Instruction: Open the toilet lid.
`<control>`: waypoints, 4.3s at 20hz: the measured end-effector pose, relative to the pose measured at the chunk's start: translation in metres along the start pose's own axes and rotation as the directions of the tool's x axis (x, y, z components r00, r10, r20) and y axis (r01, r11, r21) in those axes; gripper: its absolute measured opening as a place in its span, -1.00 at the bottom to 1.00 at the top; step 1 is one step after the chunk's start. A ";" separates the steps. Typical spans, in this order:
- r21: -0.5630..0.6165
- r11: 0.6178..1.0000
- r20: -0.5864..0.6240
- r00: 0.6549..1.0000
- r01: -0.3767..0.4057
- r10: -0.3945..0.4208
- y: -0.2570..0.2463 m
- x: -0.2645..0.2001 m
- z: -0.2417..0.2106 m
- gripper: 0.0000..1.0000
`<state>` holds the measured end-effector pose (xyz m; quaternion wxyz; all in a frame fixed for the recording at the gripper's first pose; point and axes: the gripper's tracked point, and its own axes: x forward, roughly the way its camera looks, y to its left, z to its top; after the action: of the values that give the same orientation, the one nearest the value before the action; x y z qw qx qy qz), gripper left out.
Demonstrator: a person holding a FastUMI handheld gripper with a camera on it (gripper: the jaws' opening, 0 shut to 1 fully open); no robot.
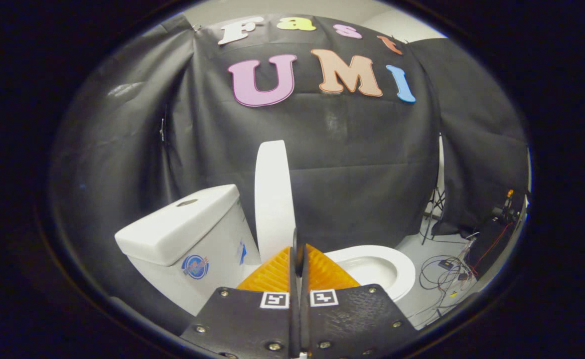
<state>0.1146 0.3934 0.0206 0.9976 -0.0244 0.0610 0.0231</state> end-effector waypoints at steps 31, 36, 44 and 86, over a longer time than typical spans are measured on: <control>-0.067 0.980 -0.046 0.982 -0.188 0.186 0.076 -0.006 -0.011 -0.91; -0.034 0.972 -0.059 0.971 -0.234 0.232 0.086 -0.009 -0.015 -0.55; -0.110 0.926 -0.049 0.932 -0.362 0.359 0.111 -0.037 -0.013 1.00; -0.154 0.968 0.026 0.979 -0.197 0.204 -0.194 -0.010 0.021 1.00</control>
<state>0.1168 0.2000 0.0517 0.9865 -0.0927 0.0405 0.1288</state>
